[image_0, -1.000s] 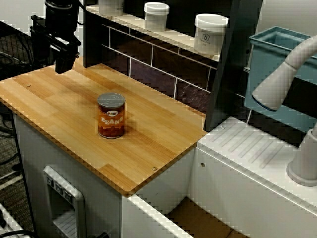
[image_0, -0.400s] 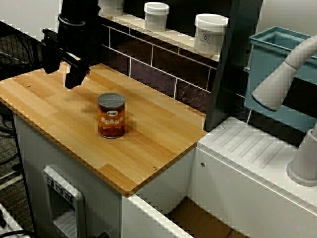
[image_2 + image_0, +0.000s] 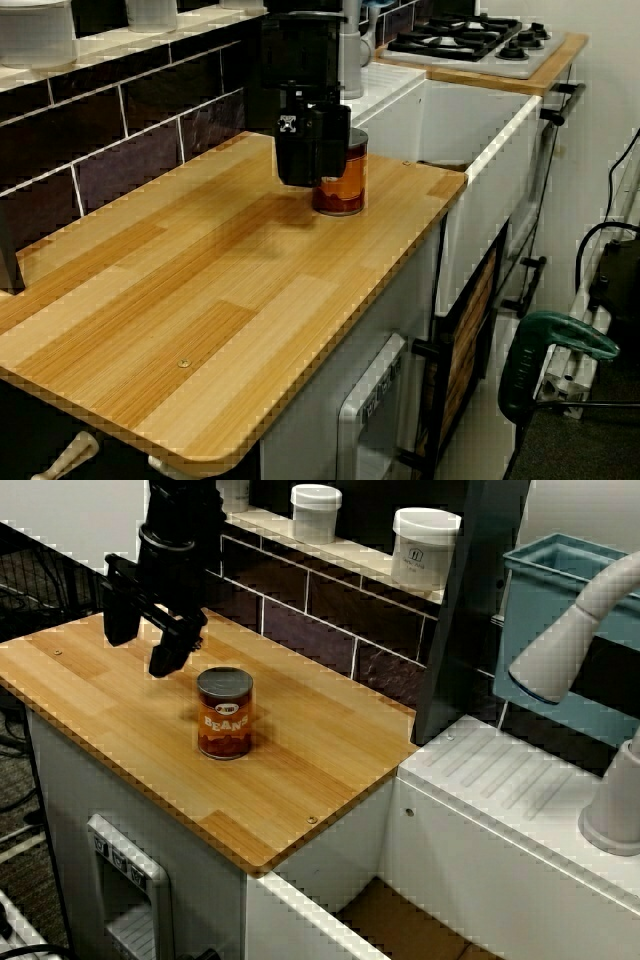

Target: Push into sink

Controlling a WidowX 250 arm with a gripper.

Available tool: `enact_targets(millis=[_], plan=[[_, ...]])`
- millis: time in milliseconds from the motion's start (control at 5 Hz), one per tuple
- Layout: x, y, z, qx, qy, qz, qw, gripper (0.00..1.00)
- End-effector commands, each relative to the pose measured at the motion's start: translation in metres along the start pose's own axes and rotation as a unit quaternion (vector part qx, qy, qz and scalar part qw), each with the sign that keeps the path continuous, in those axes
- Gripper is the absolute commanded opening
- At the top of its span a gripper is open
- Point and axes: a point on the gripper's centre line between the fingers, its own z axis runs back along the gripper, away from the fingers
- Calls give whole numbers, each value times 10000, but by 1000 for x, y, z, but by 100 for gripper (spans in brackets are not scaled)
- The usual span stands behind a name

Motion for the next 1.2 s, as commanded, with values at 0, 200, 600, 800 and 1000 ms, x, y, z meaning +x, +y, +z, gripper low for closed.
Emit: enact_targets(millis=[0,200,600,800,1000], plan=[[-2,-38,27,-187,-166,-171,9995,100],[-4,-54,35,-265,-192,-259,9991,100],[-9,-88,45,-451,-133,-519,9975,100],[-13,-92,48,-395,-167,-536,9976,100],[-9,-55,50,-451,-175,-140,9987,100]])
